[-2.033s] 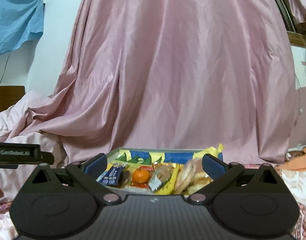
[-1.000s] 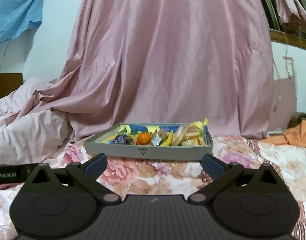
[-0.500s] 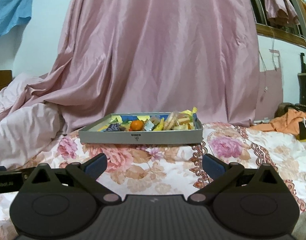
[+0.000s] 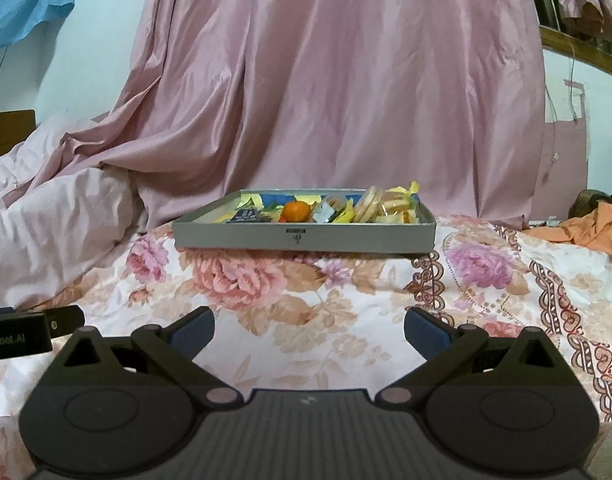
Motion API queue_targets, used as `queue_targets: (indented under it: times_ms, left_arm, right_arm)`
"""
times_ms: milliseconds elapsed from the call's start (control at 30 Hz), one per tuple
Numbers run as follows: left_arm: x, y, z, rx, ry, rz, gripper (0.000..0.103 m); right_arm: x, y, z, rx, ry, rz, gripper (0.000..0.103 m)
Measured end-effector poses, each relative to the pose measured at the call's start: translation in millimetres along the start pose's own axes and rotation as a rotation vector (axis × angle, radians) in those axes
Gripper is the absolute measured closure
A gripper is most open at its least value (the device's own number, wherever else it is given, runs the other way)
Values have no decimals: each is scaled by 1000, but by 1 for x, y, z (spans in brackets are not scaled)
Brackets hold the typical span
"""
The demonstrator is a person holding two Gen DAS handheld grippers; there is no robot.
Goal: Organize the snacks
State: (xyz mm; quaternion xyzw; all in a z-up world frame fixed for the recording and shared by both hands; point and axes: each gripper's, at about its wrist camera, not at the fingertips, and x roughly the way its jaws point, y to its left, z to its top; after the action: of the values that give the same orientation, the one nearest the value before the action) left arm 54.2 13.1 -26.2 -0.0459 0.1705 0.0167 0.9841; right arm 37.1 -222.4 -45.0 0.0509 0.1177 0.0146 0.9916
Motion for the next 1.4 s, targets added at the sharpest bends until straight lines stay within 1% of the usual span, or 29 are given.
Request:
queue_targets:
  times_ms: [200, 733, 1400]
  left_arm:
    - [0, -1, 0, 0, -1, 0, 1]
    - [0, 1, -1, -5, 1, 0, 1]
    - [0, 1, -1, -3, 2, 1, 1]
  right_arm:
    - [4, -2, 0, 19, 30, 3, 0]
    - [9, 0, -2, 19, 69, 11, 0]
    - [11, 2, -4, 17, 79, 12, 0]
